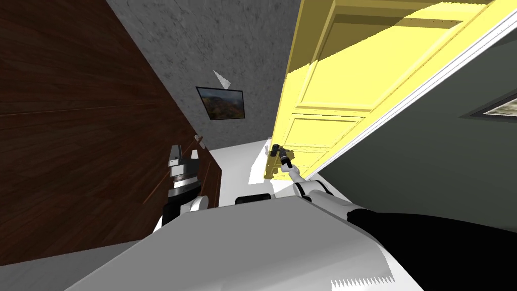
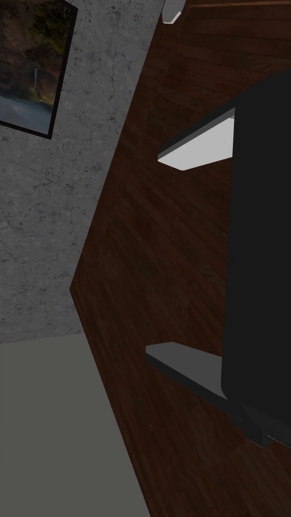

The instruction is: Push the door open

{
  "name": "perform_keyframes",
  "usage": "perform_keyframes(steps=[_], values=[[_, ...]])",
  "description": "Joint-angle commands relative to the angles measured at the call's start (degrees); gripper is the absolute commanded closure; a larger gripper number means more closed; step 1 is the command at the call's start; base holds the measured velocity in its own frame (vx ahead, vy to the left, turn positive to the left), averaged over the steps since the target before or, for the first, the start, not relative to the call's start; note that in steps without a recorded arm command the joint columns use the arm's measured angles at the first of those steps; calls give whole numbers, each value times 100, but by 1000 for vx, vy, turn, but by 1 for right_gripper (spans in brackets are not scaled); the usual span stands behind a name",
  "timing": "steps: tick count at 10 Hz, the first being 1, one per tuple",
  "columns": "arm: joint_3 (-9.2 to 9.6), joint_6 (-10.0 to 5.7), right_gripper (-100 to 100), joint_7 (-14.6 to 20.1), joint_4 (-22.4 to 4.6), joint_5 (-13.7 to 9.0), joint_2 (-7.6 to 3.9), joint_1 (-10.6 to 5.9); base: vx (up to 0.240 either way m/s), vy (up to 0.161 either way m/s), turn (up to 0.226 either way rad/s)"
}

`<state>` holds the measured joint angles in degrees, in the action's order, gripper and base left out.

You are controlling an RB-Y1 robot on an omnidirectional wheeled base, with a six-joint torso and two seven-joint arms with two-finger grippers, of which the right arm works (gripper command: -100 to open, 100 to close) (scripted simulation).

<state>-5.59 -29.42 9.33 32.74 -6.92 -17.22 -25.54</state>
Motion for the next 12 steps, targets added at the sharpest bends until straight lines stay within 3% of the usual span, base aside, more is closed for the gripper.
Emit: perform_keyframes(steps=[1,4,5,9,10,12], values=[[-139,-12,100,-50,-23,-44,-97,-20,163,129,-83],[-193,-10,100,-77,-128,-61,-110,-15,128,71,-31],[-193,-10,100,-77,-36,-61,-110,-15,4,-19,18],[-393,-2,100,-176,-83,-123,-157,6,117,81,-54],[-350,-38,100,-150,-221,-109,-145,-29,52,26,-30],[-424,-49,100,-155,-219,-123,-187,-5,132,34,-64]])
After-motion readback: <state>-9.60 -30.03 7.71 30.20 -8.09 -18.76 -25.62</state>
